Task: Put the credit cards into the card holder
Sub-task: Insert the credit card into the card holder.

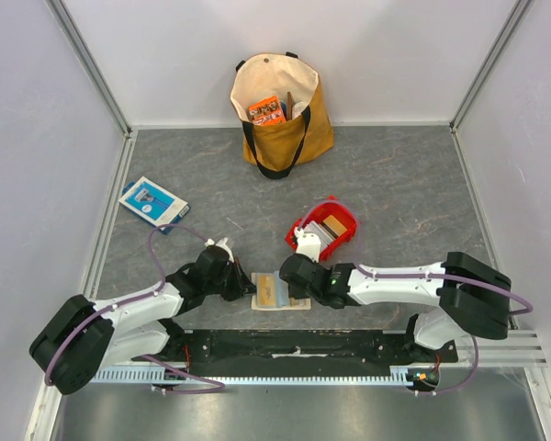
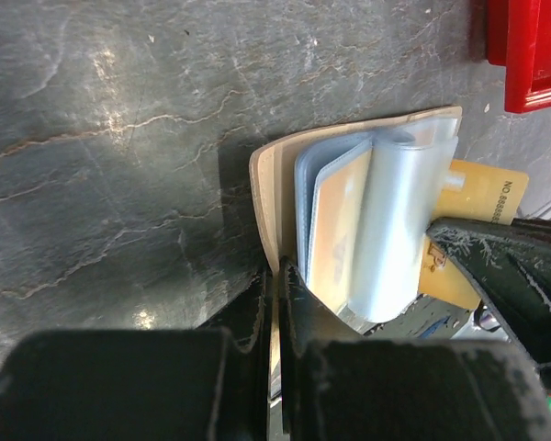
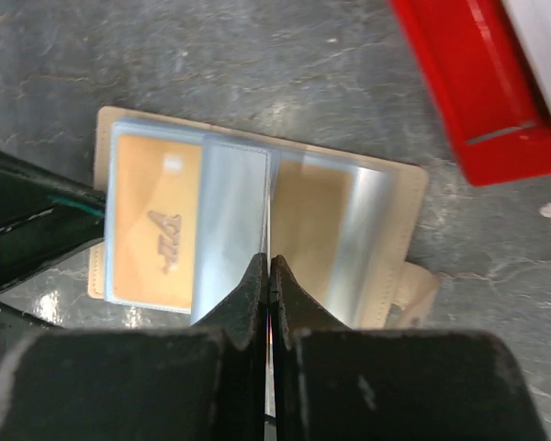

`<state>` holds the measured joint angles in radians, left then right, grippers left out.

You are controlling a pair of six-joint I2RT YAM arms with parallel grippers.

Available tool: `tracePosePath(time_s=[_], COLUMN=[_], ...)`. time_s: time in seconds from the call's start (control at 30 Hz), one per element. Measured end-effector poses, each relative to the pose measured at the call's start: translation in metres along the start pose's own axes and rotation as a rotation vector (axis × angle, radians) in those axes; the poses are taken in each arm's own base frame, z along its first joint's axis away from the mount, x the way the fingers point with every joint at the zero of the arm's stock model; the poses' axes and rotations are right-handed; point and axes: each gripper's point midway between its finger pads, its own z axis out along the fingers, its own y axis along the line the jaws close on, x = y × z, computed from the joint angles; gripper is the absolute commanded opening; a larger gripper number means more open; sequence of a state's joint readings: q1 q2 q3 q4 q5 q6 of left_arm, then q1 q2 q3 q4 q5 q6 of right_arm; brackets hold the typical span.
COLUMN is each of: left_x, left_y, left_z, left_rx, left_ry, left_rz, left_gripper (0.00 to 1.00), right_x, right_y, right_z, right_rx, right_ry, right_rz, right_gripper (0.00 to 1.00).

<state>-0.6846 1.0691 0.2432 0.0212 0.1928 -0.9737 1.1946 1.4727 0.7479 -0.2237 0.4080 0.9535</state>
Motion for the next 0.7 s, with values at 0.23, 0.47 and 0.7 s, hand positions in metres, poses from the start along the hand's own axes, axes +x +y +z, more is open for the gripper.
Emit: tracePosePath(time_s=[0.23,0.47,0.7], left_x=[0.000,0.000,0.001], left_y=[-0.002,-0.003,-0.004], left_z=[0.002,0.003,0.004], left_rx=[0.009,0.018,0.030], left_ry=[-0.001,0.001,0.003], left_rz=[0.002,0.003,0.005], left_gripper=[0.02,0.02,0.02], right_x=[-0.004,-0.008,-0.015], right_y=[0.032,0.054,0.053], right_z=[-0.006,-0.009,-0.015], right_rx=[-0.076,-0.150,-0.205], right_ry=[0.014,0.023,-0.012], right_rz=[-0.022,-0.022,0.027], right_gripper=[0.00,0.00,0.00])
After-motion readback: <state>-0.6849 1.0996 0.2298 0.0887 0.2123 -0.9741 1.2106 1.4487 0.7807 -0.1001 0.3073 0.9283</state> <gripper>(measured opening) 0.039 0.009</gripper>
